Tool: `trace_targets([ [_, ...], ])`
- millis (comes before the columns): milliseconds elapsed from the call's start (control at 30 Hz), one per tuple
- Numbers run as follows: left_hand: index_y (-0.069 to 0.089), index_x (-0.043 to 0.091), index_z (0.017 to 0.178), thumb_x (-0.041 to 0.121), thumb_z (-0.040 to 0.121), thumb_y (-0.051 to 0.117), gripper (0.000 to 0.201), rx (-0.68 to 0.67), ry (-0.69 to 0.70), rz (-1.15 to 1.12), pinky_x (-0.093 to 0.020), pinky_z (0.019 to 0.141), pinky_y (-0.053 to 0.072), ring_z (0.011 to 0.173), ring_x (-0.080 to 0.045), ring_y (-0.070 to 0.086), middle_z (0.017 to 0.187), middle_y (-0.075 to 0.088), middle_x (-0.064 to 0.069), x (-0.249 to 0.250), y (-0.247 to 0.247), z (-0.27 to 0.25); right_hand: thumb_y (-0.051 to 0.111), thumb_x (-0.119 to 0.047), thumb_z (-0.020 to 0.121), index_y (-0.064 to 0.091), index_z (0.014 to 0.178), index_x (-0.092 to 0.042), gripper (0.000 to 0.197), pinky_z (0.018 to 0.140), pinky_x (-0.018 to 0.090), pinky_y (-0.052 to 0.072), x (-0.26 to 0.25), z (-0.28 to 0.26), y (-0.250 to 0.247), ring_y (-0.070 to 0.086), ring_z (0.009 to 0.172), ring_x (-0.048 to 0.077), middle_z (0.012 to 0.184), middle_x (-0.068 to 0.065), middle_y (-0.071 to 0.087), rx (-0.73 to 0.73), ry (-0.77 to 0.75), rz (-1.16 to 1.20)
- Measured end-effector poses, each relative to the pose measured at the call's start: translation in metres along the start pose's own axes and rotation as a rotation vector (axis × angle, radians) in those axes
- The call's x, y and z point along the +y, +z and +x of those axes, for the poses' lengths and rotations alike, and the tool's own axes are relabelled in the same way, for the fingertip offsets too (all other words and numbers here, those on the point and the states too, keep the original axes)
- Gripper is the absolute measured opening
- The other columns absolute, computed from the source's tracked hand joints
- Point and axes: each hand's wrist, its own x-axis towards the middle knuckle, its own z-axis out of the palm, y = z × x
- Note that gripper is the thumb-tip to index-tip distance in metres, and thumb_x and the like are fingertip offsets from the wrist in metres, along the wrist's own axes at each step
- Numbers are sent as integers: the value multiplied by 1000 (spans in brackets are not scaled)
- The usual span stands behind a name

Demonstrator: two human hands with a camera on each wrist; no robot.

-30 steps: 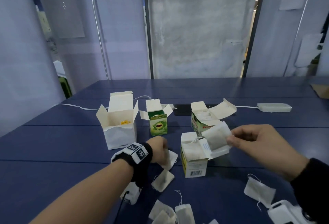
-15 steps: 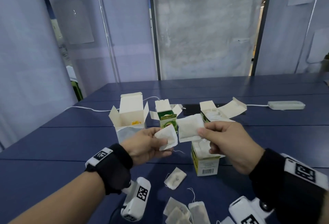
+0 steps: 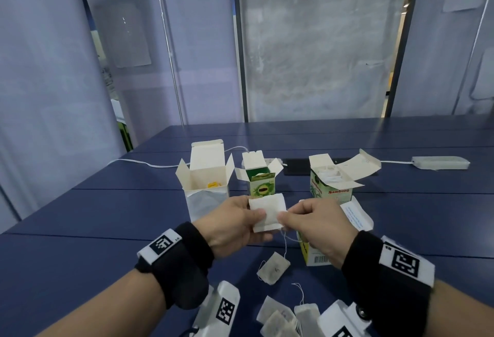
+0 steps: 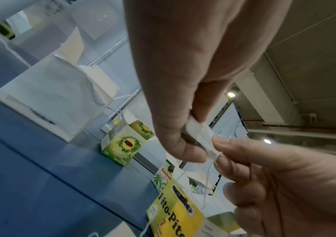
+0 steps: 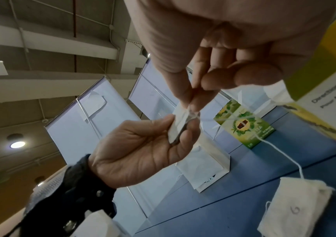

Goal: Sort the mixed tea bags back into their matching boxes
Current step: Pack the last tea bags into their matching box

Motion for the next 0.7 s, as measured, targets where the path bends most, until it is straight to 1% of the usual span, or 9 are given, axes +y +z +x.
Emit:
trace_targets([
  [67, 57, 7, 101, -7, 97, 37, 25, 78, 16, 67, -27, 60, 53, 75, -18, 66, 86, 72, -6, 4, 1, 1, 75, -9, 78, 71, 65, -5, 14, 36, 7, 33, 0, -2, -3, 47, 34, -2, 57, 3, 68, -72, 15, -15],
  [167, 55, 2, 115, -8, 96, 40, 26, 149, 18, 203, -27, 60, 46, 79, -18, 58, 99, 64, -12, 12, 0, 1, 75, -14, 79, 74, 69, -11, 11, 38, 16, 36, 2, -4, -13, 47, 39, 3, 61, 0, 69, -165, 76, 1],
  [267, 58, 4, 106, -8, 94, 42, 23, 128, -2, 233, -25, 65, 46, 79, -16, 60, 93, 66, -8, 26, -1, -2, 74, -16, 79, 74, 66, -15, 13, 40, 19, 37, 7, -6, -31, 47, 43, 6, 63, 0, 69, -190, 98, -45],
  [333, 60, 4, 104, -8, 93, 44, 23, 90, -17, 263, -24, 66, 51, 82, -17, 63, 94, 68, -8, 36, 1, -5, 74, -16, 79, 73, 65, -16, 14, 42, 19, 38, 11, -6, -45, 50, 46, 5, 64, -2, 69, -125, 93, -106],
  [400, 59, -1, 112, -9, 92, 47, 25, 55, -21, 308, -27, 73, 51, 92, -23, 61, 105, 65, -14, 45, 5, -5, 75, -17, 79, 74, 78, -19, 2, 53, 20, 45, 12, -6, -56, 60, 61, 5, 79, -5, 72, -83, 86, -25],
  [467, 57, -3, 114, -10, 91, 48, 26, 5, -28, 337, -26, 68, 54, 89, -22, 62, 105, 63, -17, 52, 14, -3, 76, -22, 77, 67, 106, -24, 31, 70, 21, 49, 10, -8, -59, 67, 90, 6, 106, -5, 71, -199, 49, 112],
  [533, 57, -4, 111, -11, 90, 49, 24, -49, -18, 343, -25, 63, 54, 80, -19, 64, 99, 64, -15, 57, 27, -1, 74, -26, 73, 55, 124, -23, 54, 81, 22, 50, 4, -12, -54, 64, 107, 10, 118, -1, 68, -367, 10, 186],
  [600, 59, -4, 106, -12, 89, 49, 22, -75, -7, 343, -29, 74, 53, 84, -22, 64, 98, 65, -15, 60, 38, 2, 72, -24, 72, 56, 123, -16, 55, 85, 30, 48, 1, -16, -49, 66, 98, 18, 108, 5, 72, -447, -17, 204],
  [700, 59, -5, 108, -13, 89, 49, 23, -55, -9, 334, -28, 75, 55, 86, -24, 63, 100, 64, -17, 63, 47, 6, 68, -12, 79, 64, 101, -5, 23, 75, 33, 51, 0, -21, -60, 63, 70, 18, 77, 5, 69, -376, 6, 312],
])
